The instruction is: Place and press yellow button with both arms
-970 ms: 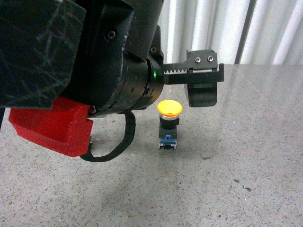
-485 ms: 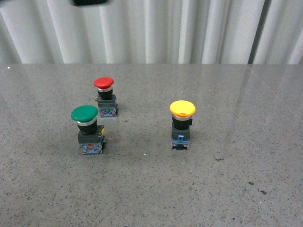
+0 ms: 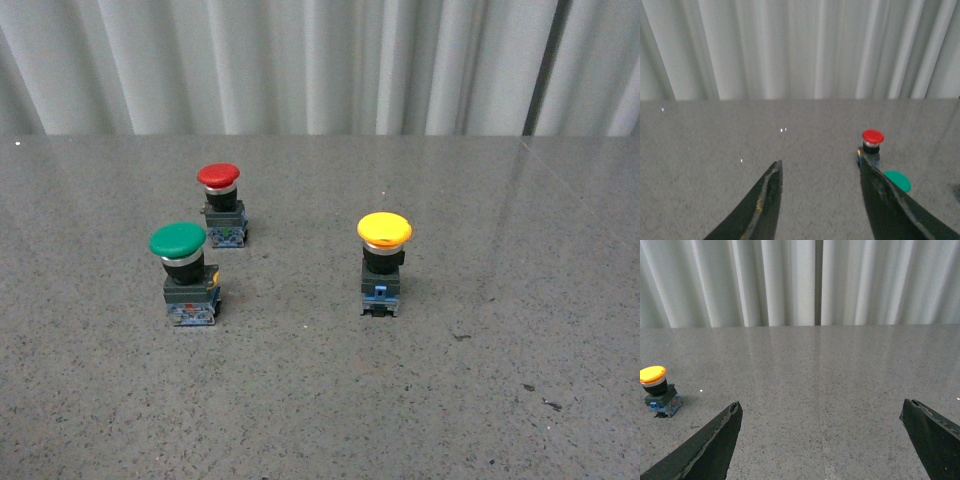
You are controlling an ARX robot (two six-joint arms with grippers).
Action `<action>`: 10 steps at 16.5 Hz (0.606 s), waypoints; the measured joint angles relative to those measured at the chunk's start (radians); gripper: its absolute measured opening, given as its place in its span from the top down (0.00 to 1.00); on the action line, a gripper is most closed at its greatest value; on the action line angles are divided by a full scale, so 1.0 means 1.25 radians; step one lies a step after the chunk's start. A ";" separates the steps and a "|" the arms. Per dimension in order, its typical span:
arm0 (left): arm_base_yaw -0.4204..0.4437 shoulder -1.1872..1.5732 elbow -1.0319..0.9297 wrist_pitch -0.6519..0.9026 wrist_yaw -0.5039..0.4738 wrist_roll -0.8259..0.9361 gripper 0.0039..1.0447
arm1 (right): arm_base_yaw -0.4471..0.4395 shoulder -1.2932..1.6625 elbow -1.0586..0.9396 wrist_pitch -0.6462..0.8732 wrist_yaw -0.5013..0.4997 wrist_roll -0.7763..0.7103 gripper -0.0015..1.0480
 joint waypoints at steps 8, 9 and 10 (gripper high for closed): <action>0.001 -0.121 -0.135 0.024 0.000 -0.012 0.99 | 0.000 0.000 0.000 0.000 0.000 0.000 0.06; 0.001 -0.135 -0.141 0.024 0.000 -0.012 0.99 | 0.000 0.000 0.000 0.000 0.000 0.000 0.06; 0.001 -0.146 -0.149 0.022 0.000 -0.012 0.99 | 0.000 0.000 0.000 0.000 0.000 0.000 0.06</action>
